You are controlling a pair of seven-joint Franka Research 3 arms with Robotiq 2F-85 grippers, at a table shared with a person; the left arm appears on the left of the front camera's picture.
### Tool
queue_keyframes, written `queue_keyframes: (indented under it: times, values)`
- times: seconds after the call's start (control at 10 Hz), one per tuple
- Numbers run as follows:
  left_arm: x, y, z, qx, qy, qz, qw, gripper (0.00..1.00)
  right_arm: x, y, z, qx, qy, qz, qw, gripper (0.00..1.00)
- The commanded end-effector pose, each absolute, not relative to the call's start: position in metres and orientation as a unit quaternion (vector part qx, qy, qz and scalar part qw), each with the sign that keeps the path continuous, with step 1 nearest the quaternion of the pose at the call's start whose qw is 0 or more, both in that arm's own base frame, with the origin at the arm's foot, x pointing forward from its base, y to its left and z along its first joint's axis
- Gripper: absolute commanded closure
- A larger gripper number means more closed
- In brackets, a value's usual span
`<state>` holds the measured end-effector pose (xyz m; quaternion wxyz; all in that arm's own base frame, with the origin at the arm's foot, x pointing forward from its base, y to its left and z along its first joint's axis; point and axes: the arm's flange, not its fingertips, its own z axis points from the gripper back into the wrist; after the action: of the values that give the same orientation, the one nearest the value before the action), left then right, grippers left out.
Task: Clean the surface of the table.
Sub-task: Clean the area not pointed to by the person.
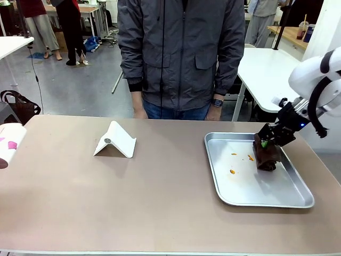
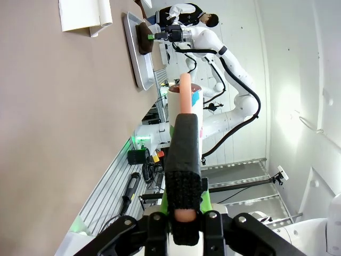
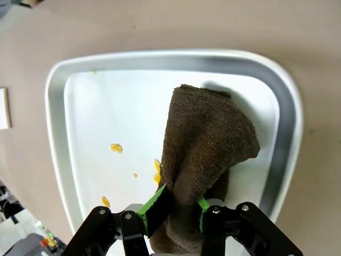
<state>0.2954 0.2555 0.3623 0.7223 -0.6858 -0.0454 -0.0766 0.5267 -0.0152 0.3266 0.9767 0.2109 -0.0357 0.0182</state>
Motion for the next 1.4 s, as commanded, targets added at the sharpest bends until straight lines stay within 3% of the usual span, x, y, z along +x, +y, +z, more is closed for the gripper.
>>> queue_keyframes:
  times: [0.0, 0.7, 1.3]
  values:
    - [0.296, 0.256, 0.369, -0.69, -0.048, -0.071, 0.718, 0.78, 0.535, -0.002, 0.317, 0.238, -0.033, 0.01, 0.971, 0.83]
    - [0.296, 0.256, 0.369, -0.69, -0.048, -0.071, 0.718, 0.78, 0.528, 0.037, 0.284, 0.357, 0.028, 0.012, 0.934, 0.83]
    - [0.296, 0.256, 0.369, -0.69, -0.048, -0.071, 0.718, 0.78, 0.503, 0.098, 0.277, 0.39, 0.065, 0.051, 0.917, 0.83]
